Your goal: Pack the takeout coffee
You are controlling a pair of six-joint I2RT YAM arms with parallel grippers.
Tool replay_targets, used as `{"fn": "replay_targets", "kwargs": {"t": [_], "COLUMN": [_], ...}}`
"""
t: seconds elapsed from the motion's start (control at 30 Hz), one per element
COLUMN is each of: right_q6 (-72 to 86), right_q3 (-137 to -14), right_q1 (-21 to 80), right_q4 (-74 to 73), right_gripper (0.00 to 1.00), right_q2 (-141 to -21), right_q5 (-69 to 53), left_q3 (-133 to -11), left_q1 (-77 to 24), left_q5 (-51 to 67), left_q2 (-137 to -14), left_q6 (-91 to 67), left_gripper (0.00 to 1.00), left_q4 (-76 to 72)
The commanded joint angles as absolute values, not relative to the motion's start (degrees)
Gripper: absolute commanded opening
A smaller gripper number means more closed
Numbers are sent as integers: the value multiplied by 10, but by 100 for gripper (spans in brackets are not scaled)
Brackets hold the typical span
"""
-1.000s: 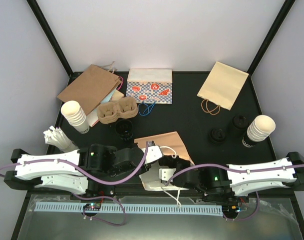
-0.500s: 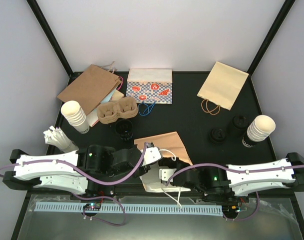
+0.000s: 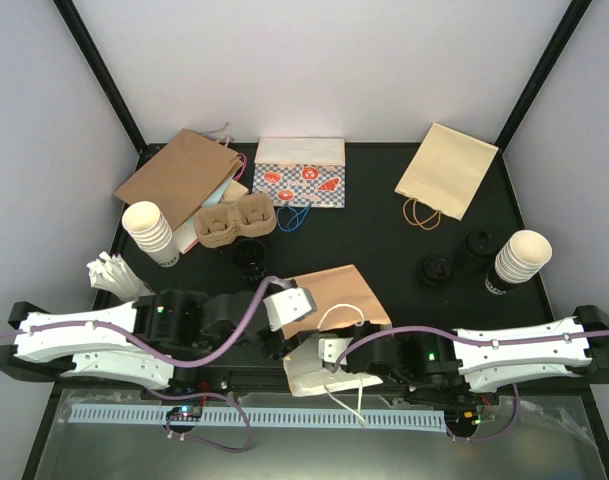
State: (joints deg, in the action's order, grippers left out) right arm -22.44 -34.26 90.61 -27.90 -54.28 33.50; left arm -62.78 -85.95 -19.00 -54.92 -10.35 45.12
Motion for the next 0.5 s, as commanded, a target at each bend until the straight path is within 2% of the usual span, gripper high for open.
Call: {"fn": "replay_targets", "kwargs": {"t": [0.0, 0.1, 0.23, 0.33, 0.47], "right_q6": [-223, -226, -233, -238, -244], "right_q3": [-343, -339, -335, -335, -334], "right_q1": [904, 905, 905, 904, 904], "right_q4": [-276, -270, -262, -256, -251], "right_gripper": [41, 40, 40, 41, 40], "right_q2": [-533, -531, -528, -526, -524], "right_q5": [321, 322, 325, 326, 329], "left_q3": [-655, -668, -687, -711, -711], "left_q1": [-861, -860, -842, -778, -646], "left_q5": [-190, -206, -221, -200, -91], "left_q2": [-499, -470, -444, -451, -472], "left_q6": [-137, -164, -204, -243, -263], "left_gripper": [78, 89, 96, 96, 90], "left_q4": [407, 404, 426, 482, 522]}}
